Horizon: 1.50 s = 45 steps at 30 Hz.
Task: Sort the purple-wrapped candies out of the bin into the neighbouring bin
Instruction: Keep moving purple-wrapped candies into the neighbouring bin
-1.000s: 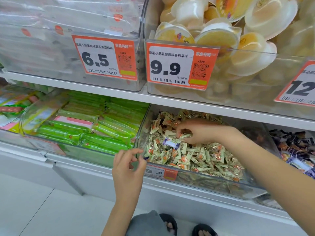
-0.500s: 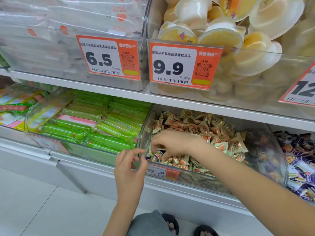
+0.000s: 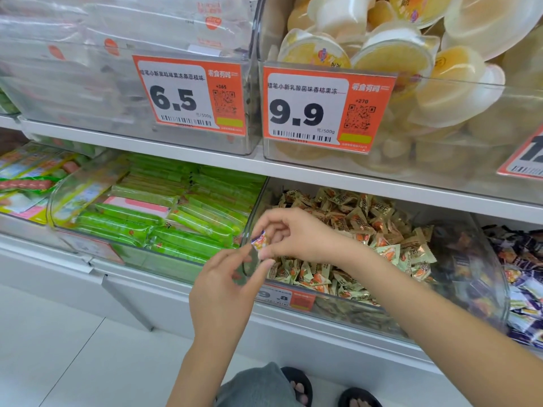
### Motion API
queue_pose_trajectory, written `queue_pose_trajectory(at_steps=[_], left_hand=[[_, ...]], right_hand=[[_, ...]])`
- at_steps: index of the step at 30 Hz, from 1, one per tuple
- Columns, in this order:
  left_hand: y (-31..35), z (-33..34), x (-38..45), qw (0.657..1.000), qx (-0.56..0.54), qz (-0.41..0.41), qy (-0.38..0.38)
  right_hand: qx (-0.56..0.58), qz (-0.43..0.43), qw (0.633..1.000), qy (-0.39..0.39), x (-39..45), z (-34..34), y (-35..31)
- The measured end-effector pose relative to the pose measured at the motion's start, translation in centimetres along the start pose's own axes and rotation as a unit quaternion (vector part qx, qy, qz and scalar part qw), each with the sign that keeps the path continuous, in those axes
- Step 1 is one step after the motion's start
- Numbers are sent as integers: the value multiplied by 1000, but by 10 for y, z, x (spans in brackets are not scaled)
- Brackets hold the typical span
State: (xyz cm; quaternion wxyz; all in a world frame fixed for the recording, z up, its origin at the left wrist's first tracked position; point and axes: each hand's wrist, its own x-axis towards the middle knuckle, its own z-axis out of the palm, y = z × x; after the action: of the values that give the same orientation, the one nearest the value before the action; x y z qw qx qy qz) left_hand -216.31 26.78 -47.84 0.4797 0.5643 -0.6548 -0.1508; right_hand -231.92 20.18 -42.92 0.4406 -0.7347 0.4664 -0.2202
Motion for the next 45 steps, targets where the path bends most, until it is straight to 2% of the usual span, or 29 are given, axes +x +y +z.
queue_pose_trajectory(at_steps=[6, 9, 13, 17, 22, 24, 26, 27, 29, 31, 33, 34, 37, 41, 45], left_hand=[[2, -14, 3, 994, -65, -74, 42], [6, -13, 0, 989, -110, -100, 11], [11, -6, 3, 998, -45, -44, -18], [10, -9, 7, 999, -14, -26, -14], [7, -17, 3, 1000, 5, -26, -9], [5, -20, 2, 999, 3, -47, 5], [-1, -22, -1, 998, -10, -68, 6], [-3, -23, -2, 997, -18, -77, -2], [-8, -22, -7, 995, -37, -93, -26], [-11, -20, -13, 992, -49, -103, -45], [-14, -19, -17, 991, -56, -112, -54], [-15, -19, -18, 990, -60, -114, -58], [-18, -21, -20, 988, -74, -117, -67], [-20, -19, -21, 989, -71, -98, -91], [-22, -15, -22, 987, -78, -93, -105]], right_hand=[[66, 33, 996, -58, 0, 4, 1], [78, 31, 996, -42, 2, 12, 4], [136, 50, 989, -11, 3, 12, 8], [229, 38, 971, -52, -1, 7, 9], [258, 39, 959, -109, 4, 7, 11], [216, 44, 970, -99, 10, 10, 13], [27, 9, 998, -64, 14, 11, 20], [-95, -16, 993, -68, 15, 10, 24], [-263, -45, 955, -127, 13, 11, 32], [-333, -36, 925, -181, 11, 10, 34], [-395, -29, 896, -201, 12, 5, 32], [-402, -16, 892, -205, 14, 1, 30], [-333, 25, 918, -217, 16, -13, 23], [-282, 21, 934, -218, 18, -14, 26], [-357, 8, 907, -225, 26, -7, 27]])
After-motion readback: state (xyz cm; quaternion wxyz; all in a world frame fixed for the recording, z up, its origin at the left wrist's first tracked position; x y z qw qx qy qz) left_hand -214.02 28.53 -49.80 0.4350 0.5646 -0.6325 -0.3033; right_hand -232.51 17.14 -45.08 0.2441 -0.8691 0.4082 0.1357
